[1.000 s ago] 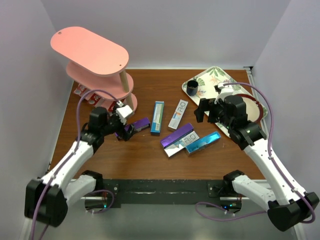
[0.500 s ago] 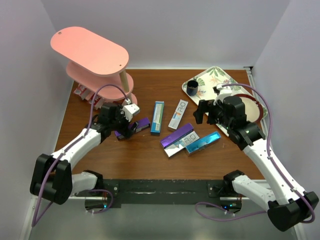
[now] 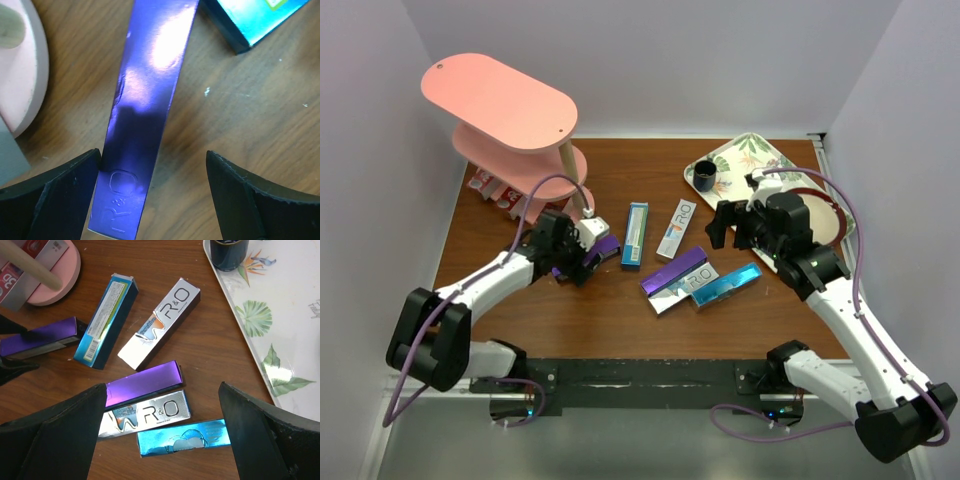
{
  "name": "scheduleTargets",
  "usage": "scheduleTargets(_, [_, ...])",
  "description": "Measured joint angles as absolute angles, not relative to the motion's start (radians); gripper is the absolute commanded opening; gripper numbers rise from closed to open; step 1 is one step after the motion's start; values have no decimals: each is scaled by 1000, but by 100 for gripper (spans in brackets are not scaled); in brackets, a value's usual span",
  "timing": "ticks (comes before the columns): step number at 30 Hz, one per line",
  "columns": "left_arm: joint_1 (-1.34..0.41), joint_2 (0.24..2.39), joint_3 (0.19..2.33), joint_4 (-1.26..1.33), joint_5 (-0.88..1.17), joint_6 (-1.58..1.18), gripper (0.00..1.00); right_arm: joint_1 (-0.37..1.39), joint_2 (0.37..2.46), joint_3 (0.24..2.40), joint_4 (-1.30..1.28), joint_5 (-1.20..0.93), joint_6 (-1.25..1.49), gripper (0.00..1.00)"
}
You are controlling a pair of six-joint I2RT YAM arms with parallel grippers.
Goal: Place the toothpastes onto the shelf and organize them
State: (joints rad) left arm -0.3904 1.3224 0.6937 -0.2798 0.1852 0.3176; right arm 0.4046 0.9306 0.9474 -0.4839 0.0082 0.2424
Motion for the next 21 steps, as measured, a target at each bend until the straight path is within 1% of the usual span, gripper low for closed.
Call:
scheduleTargets(8, [-462, 1359, 783, -348, 152, 195, 92, 405, 931, 946, -484, 8, 242, 99])
scheduleTargets(13, [-501, 1417, 827, -354, 143, 26, 91, 405, 933, 946, -484, 8, 242, 99])
scheduleTargets(21, [-633, 1344, 826, -347, 126, -211, 91, 405, 944, 946, -484, 8, 242, 99])
